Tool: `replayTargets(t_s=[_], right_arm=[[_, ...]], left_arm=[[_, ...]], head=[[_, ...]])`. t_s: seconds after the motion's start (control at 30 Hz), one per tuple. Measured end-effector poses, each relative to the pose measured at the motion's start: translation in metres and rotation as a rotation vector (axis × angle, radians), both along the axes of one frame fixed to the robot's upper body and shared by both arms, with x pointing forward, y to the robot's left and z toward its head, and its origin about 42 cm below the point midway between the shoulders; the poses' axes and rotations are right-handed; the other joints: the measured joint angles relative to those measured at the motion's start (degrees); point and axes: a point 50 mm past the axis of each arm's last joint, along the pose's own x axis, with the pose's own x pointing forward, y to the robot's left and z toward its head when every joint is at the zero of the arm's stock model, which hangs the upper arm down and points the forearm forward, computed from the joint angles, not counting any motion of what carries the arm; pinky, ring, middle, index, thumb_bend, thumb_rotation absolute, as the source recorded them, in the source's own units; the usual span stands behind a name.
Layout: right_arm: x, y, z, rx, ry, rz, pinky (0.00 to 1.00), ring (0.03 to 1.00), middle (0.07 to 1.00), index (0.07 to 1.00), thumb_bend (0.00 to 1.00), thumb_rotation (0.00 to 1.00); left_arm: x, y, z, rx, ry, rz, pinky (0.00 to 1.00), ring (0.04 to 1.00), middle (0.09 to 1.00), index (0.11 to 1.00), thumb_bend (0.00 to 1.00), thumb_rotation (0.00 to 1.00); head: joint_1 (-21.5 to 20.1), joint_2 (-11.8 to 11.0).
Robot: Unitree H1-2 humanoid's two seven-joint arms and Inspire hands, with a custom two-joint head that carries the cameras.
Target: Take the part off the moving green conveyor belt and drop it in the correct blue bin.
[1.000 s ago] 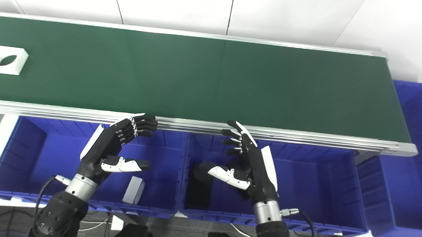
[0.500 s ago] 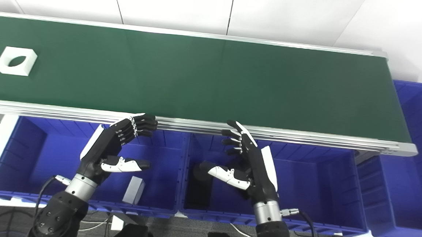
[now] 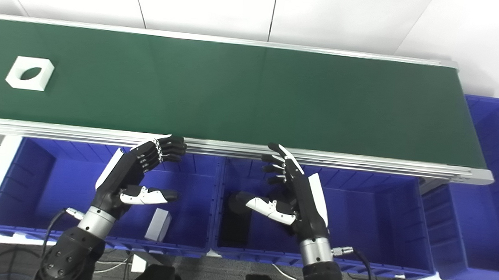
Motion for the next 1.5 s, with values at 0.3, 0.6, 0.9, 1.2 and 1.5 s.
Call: replayTargets(t_s=[0.3,0.6,0.9,1.2,1.5], right_arm=[[-0.014,-0.01,-0.023,-0.014,0.007,0.025,0.61,0.731,0.778,0.881,0.74,0.41],[-0.017,-0.017,-0.041,-0.003,-0.005,0.03,0.58,0.718,0.764,0.882,0.74,0.4],[-0.012,-0.018,-0.05,-0.006,-0.013,0.041,0.55,0.695,0.751,0.883,0.74,0.41],[-0.007,-0.018,-0.053,-0.007,-0.031,0.05,0.54,0.691,0.746,0.88,0.74,0.39],[-0.004,-0.019,-0.052,0.004,-0.046,0.046,0.56,0.708,0.754,0.887,0.74,0.39]], left_arm=[[-0.014,-0.011,-0.027,-0.028,0.053,0.011,0.7,0.726,0.749,0.743,0.87,0.29],[-0.014,-0.017,-0.039,-0.013,0.09,0.012,0.66,0.702,0.729,0.715,0.9,0.26],[-0.009,-0.019,-0.039,-0.044,0.09,0.04,0.63,0.68,0.701,0.695,0.94,0.23],[0.017,0.003,0.0,-0.078,-0.069,0.061,0.67,0.717,0.732,0.725,0.93,0.29],[0.072,0.048,0.072,0.096,-0.339,0.056,0.72,0.775,0.79,0.786,0.83,0.34]], head=[[7.39,-9.15],[11.09,-15.31],[12.06,-17.43],[13.81,-17.43],[15.05,-17.43]])
